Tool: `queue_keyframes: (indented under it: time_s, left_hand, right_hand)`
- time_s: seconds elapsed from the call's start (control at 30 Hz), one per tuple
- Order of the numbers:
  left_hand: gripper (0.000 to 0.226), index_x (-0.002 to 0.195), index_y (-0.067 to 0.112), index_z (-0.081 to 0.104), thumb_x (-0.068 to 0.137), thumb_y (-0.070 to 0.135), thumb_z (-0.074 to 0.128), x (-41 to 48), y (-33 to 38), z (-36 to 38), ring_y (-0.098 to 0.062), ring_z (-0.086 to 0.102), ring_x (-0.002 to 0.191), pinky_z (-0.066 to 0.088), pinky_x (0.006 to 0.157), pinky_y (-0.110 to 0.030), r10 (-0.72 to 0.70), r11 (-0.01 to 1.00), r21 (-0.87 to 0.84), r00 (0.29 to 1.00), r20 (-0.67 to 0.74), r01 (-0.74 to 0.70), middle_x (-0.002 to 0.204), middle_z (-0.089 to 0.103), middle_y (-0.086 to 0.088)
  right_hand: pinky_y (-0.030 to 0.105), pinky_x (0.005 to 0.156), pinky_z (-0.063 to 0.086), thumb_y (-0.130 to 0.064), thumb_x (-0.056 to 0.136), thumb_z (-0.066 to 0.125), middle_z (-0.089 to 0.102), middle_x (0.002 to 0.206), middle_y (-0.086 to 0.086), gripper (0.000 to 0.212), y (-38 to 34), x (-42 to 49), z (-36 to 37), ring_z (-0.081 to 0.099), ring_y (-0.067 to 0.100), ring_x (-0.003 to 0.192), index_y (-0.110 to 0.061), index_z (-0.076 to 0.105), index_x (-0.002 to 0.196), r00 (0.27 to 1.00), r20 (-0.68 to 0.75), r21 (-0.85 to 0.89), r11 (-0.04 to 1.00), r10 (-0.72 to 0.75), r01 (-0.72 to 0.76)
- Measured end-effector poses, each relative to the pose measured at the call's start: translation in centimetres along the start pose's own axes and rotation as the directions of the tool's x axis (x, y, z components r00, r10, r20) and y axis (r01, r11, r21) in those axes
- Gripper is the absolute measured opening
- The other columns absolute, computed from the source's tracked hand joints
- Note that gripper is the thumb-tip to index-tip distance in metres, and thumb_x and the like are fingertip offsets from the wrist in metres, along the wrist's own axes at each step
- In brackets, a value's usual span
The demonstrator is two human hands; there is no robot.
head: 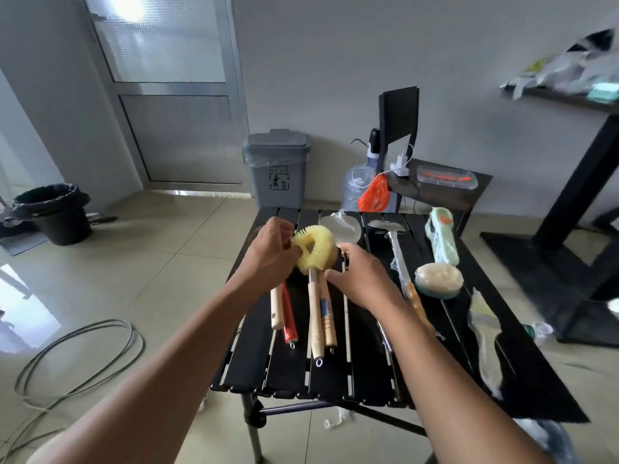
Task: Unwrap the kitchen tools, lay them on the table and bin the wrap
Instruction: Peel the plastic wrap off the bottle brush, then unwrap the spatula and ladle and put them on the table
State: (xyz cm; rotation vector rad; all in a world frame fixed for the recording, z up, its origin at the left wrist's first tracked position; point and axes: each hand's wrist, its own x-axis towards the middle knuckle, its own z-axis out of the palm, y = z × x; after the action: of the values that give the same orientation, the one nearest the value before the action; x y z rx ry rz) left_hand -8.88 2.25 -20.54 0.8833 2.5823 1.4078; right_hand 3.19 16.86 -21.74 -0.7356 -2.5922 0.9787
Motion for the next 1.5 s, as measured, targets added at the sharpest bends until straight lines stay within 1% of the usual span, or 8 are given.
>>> queue_keyframes:
  time_s: [0.23, 0.47, 0.77, 0.93, 1.07, 1.2, 1.33, 1.5]
  left_hand:
    - [0.044, 0.133, 0.022, 0.053, 0.092, 0.025, 0.069, -0.8, 0.6, 1.4, -0.017, 0.058, 0.119, 0.045, 0.093, -0.029, 0.055, 0.998, 0.019, 0.995, 0.079, -0.057, 0.132, 0.058, 0.002]
    - [0.046, 0.132, 0.023, 0.051, 0.092, 0.03, 0.071, -0.6, 1.3, 1.4, -0.015, 0.056, 0.115, 0.043, 0.082, -0.024, 0.053, 0.998, 0.04, 0.992, 0.112, -0.058, 0.131, 0.053, 0.004]
    - [0.045, 0.136, 0.02, 0.052, 0.095, 0.025, 0.07, -1.4, 0.9, -0.5, -0.015, 0.055, 0.117, 0.045, 0.093, -0.028, 0.051, 0.993, 0.098, 0.99, 0.135, -0.065, 0.131, 0.053, 0.004]
    - [0.027, 0.123, 0.02, 0.065, 0.097, 0.018, 0.07, -2.8, 2.9, -0.2, -0.014, 0.061, 0.113, 0.046, 0.089, -0.024, 0.109, 0.99, 0.072, 0.983, 0.145, -0.12, 0.12, 0.065, 0.005]
    - [0.013, 0.111, 0.021, 0.072, 0.1, 0.016, 0.068, -5.0, 5.8, 1.7, -0.013, 0.069, 0.104, 0.05, 0.081, -0.014, 0.185, 0.979, 0.019, 0.932, 0.313, -0.201, 0.11, 0.072, 0.008]
    - [0.025, 0.127, 0.019, 0.068, 0.102, 0.019, 0.066, -7.2, 10.1, 5.3, -0.017, 0.067, 0.11, 0.056, 0.097, -0.034, 0.238, 0.968, -0.032, 0.876, 0.42, -0.247, 0.12, 0.071, 0.003]
    - [0.039, 0.145, 0.016, 0.056, 0.109, 0.031, 0.056, -9.4, 13.7, 9.0, -0.02, 0.068, 0.113, 0.057, 0.098, -0.041, 0.225, 0.966, -0.212, 0.878, 0.422, -0.146, 0.131, 0.067, 0.0]
    - [0.036, 0.134, 0.012, 0.068, 0.111, 0.035, 0.055, -10.8, 16.4, 11.1, -0.017, 0.075, 0.106, 0.062, 0.086, -0.032, 0.236, 0.819, -0.568, 0.854, 0.463, 0.082, 0.116, 0.078, -0.002]
  right_hand:
    - [0.033, 0.079, 0.042, -0.025, 0.097, 0.068, 0.066, 0.132, 0.01, 0.045, 2.0, -1.0, -1.2, 0.064, 0.029, 0.119, -0.012, 0.055, 0.138, 0.999, -0.029, -0.282, 0.959, 0.025, -0.033]
    - [0.046, 0.104, 0.048, -0.019, 0.098, 0.063, 0.059, 0.138, 0.016, 0.05, 2.4, -1.0, 0.2, 0.059, 0.038, 0.128, -0.007, 0.049, 0.144, 0.992, 0.029, -0.347, 0.932, 0.119, -0.102]
    - [0.032, 0.064, 0.044, -0.019, 0.092, 0.063, 0.067, 0.1, 0.002, 0.024, 3.5, -1.0, -0.2, 0.064, 0.019, 0.086, -0.012, 0.064, 0.114, 0.98, 0.006, -0.094, 0.976, 0.199, -0.198]
    - [0.042, 0.075, 0.065, -0.018, 0.086, 0.067, 0.074, 0.089, 0.002, 0.019, 3.1, -3.7, -2.5, 0.077, 0.021, 0.078, -0.025, 0.055, 0.1, 0.978, -0.037, 0.091, 0.975, 0.206, -0.202]
    - [0.03, 0.054, 0.061, -0.01, 0.085, 0.064, 0.071, 0.074, 0.007, 0.018, 4.0, -7.4, -5.8, 0.073, 0.015, 0.057, -0.005, 0.069, 0.102, 0.966, -0.042, 0.316, 0.921, 0.253, -0.227]
    - [0.025, 0.05, 0.049, -0.018, 0.086, 0.068, 0.07, 0.063, -0.007, 0.016, 4.7, -11.8, -10.2, 0.064, 0.008, 0.051, -0.028, 0.073, 0.098, 0.963, -0.172, 0.285, 0.946, 0.207, -0.152]
    - [0.024, 0.052, 0.049, -0.022, 0.083, 0.068, 0.068, 0.063, -0.008, 0.023, 5.6, -15.9, -13.6, 0.062, 0.008, 0.052, -0.028, 0.073, 0.105, 0.95, -0.244, 0.302, 0.946, 0.195, -0.116]
    - [0.028, 0.057, 0.051, -0.026, 0.081, 0.064, 0.068, 0.063, 0.001, 0.028, 7.0, -19.0, -16.2, 0.063, 0.015, 0.057, -0.027, 0.075, 0.107, 0.97, -0.197, 0.419, 0.907, 0.145, -0.05]
